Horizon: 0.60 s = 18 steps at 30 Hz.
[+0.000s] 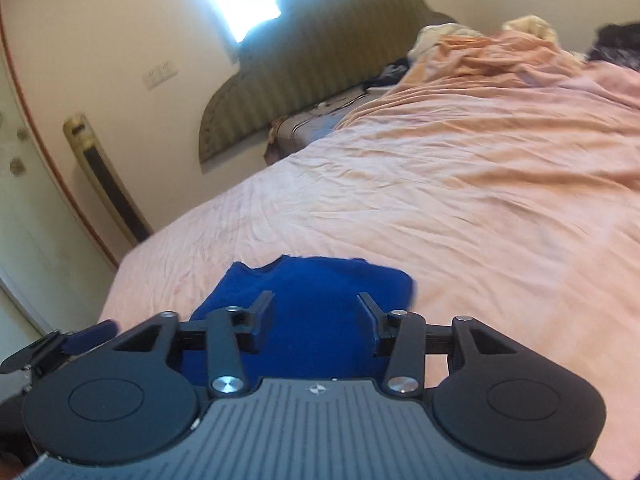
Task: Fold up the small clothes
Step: 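Open both grippers and release the folded blue sweater strip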
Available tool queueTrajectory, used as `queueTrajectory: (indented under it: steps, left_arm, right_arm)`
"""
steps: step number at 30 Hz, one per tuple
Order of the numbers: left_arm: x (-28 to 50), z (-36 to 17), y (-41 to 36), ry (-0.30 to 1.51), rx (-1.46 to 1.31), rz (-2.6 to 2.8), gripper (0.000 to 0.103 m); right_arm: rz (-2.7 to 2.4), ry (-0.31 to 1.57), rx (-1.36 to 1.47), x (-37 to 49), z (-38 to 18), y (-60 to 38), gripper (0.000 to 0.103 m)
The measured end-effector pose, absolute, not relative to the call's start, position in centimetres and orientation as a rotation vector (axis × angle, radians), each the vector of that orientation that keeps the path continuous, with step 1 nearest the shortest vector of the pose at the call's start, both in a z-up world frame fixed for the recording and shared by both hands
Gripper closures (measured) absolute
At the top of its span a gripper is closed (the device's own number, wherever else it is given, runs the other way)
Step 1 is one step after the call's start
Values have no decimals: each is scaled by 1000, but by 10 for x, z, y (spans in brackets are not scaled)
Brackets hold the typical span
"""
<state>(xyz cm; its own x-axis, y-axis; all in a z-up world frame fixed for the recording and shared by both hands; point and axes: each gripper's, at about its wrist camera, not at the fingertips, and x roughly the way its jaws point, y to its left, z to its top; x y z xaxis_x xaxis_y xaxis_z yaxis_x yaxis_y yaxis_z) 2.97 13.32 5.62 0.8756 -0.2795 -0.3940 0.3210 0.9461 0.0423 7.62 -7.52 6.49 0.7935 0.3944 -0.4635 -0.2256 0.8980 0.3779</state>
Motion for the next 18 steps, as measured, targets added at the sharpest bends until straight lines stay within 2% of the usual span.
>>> queueTrajectory:
  steps: [5,8,12,15,18]
  left_arm:
    - [82,8,91,587,147,-288,13]
    - [75,-9,89,540,176,-278,12]
    - [74,-9,90,528,159,-276,12]
    - [75,-7,92,527,151,-280,11]
    - [73,-7,92,525,146,-282,11]
  right_arm:
    - [253,776,197,142,25,-36,50]
    - [248,754,127,145,8,-34,41]
    - [237,748,67,157,9,-24,36]
    - [224,729,37,151,11,-20,35]
    - [184,685,65,129,30,-28,38]
